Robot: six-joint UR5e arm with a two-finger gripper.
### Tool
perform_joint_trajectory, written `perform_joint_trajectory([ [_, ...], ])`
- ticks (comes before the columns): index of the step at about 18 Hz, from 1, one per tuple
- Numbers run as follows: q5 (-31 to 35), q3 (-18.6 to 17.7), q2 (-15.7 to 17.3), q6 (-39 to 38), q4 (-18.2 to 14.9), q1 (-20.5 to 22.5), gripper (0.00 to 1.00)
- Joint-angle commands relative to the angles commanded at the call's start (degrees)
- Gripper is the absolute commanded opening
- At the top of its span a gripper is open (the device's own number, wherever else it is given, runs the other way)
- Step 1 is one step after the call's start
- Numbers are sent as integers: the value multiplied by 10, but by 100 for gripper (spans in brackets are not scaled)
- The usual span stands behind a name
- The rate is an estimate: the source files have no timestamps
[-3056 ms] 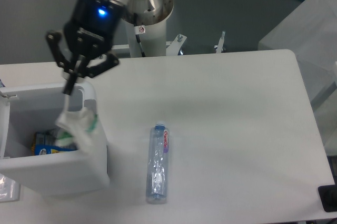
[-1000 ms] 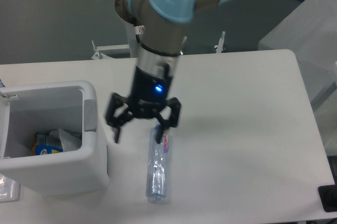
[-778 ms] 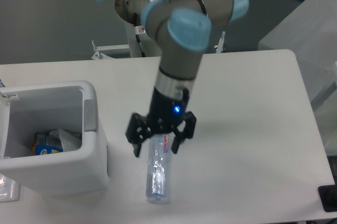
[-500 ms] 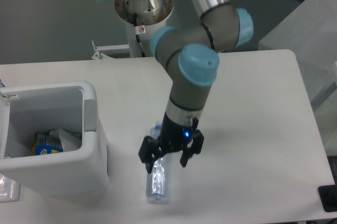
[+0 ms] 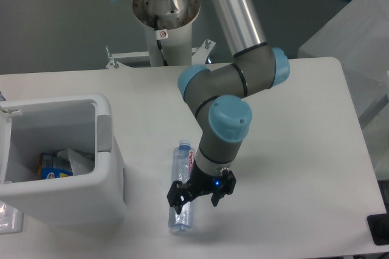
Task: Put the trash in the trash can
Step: 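Move the open gripper over the clear water bottle and lower, then close the gripper around the bottle's end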
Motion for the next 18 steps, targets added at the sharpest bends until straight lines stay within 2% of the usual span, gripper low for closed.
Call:
perform_joint_trajectory([
  [5,30,8,-16,55,1,-24,99],
  [18,52,36,-60,85,2,-38,100],
])
